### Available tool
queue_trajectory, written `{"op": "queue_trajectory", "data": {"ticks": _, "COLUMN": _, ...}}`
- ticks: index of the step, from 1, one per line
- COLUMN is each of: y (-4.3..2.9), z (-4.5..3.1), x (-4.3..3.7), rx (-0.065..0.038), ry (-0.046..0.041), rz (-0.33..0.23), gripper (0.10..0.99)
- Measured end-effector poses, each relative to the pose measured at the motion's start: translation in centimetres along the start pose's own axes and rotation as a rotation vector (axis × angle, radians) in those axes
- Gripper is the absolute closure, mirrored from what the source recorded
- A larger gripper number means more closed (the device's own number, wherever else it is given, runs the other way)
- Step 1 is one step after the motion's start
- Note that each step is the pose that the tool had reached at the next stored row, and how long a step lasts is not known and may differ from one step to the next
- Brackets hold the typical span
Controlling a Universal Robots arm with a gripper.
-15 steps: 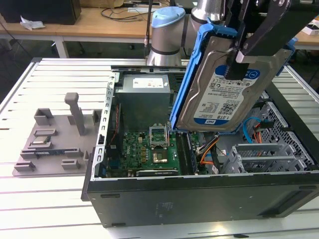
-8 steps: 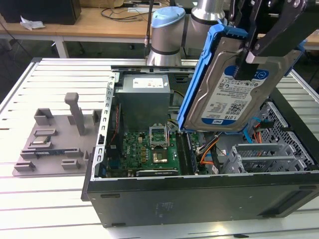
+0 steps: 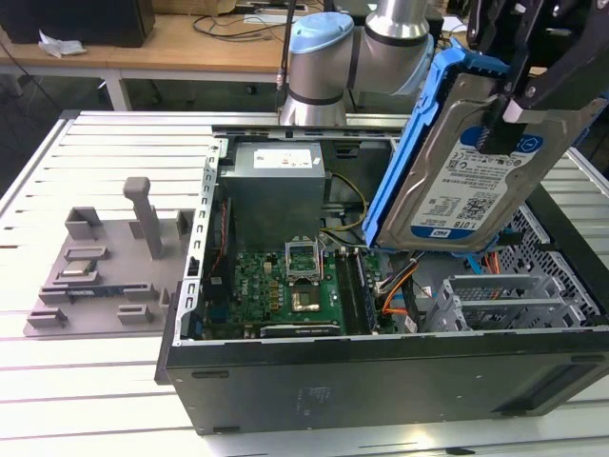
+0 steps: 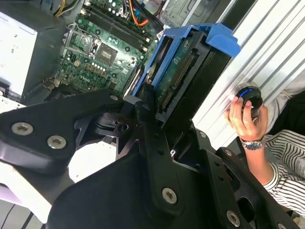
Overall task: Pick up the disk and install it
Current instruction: 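Pick up the disk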
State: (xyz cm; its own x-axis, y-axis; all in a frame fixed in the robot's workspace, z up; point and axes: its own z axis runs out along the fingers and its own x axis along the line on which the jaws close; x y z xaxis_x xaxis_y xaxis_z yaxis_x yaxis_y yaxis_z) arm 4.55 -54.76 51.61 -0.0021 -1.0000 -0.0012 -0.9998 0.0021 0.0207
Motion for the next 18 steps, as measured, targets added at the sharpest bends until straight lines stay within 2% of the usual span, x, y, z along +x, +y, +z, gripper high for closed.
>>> {"op": "queue_trajectory", "data": {"ticks": 6, "y": -2.0, "z": 0.01, "x": 0.0, "rx": 0.0, "ry": 0.0, "rz": 0.0, "gripper": 0.722}}
{"op": "queue_trajectory", "data": {"ticks": 14, "y": -4.1, "z": 0.03, "x": -0.01, "rx": 0.0, "ry": 0.0001, "rz": 0.0, "gripper": 0.722}}
{"op": "queue_trajectory", "data": {"ticks": 18, "y": -4.75, "z": 0.04, "x": -0.01, "rx": 0.0, "ry": 0.0, "rz": 0.0, "gripper": 0.722}}
